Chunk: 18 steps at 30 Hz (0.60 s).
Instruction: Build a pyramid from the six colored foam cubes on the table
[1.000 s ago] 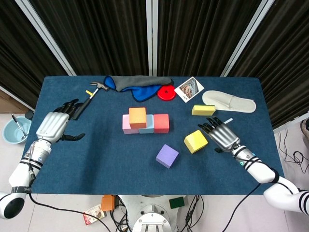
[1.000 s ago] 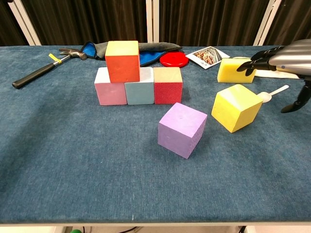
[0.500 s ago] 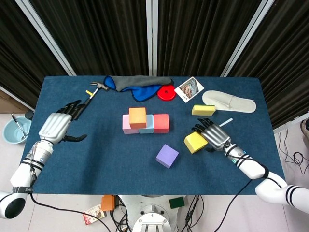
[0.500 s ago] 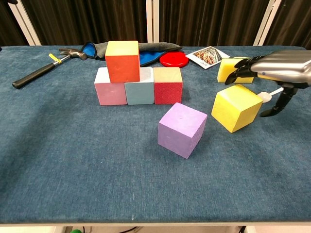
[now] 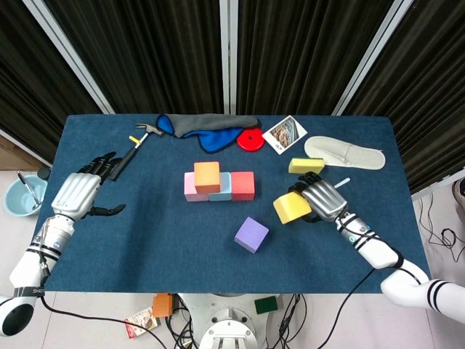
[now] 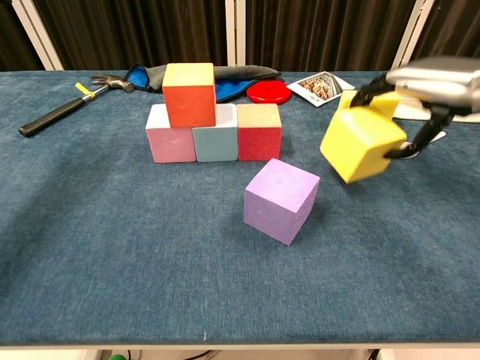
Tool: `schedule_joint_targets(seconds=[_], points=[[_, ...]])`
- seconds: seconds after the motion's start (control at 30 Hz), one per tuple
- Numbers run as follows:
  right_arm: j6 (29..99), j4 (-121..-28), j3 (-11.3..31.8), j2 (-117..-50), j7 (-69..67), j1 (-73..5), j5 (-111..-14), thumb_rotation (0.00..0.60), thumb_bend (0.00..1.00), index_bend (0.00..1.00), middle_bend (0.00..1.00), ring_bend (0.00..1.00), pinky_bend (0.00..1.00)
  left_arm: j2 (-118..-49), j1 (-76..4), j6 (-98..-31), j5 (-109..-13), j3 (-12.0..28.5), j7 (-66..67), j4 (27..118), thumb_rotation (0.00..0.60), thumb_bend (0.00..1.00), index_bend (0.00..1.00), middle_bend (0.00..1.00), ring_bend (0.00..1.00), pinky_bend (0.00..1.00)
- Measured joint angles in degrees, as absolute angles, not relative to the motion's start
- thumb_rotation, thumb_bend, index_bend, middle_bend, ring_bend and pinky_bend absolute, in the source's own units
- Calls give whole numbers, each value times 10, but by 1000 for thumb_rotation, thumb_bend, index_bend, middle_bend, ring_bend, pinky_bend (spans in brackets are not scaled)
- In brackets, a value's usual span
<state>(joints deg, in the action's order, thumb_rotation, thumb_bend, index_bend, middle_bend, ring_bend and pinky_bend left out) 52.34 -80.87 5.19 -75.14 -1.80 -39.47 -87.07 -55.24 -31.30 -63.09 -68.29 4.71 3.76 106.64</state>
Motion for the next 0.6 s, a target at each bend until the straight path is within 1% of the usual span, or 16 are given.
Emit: schedule_joint_targets(seconds=[0.13, 0.27, 0.37, 0.43, 0.47, 0.6], points=[[511, -872, 83, -720, 13, -401, -802, 600, 325, 527, 407, 180, 171, -558, -303, -642, -693, 44, 48, 1066, 449, 155, 84, 27, 62, 210], [487, -923, 115, -697, 79, -425, -694, 600, 325, 529, 407, 180, 172, -569, -294, -653, -705, 40, 56, 1067, 452, 155, 84, 27, 62, 209], [473, -945, 133, -691, 138, -454, -610, 600, 325, 528, 406, 180, 172, -575, -288, -657, -716, 38, 56, 1065, 454, 155, 84, 27, 62, 210], [467, -952, 141, -691, 172, -476, -558, 600, 325, 527, 405, 180, 172, -579, -283, -661, -721, 37, 57, 1063, 445, 155, 84, 27, 62, 210], [464, -955, 144, -693, 196, -492, -524, 600, 324, 527, 405, 180, 172, -581, -282, -662, -722, 37, 56, 1063, 455, 155, 84, 27, 61, 209], [458, -955, 150, -708, 266, -551, -417, 600, 325, 528, 405, 180, 172, -586, -275, -667, -729, 38, 49, 1058, 460, 155, 84, 27, 62, 210]])
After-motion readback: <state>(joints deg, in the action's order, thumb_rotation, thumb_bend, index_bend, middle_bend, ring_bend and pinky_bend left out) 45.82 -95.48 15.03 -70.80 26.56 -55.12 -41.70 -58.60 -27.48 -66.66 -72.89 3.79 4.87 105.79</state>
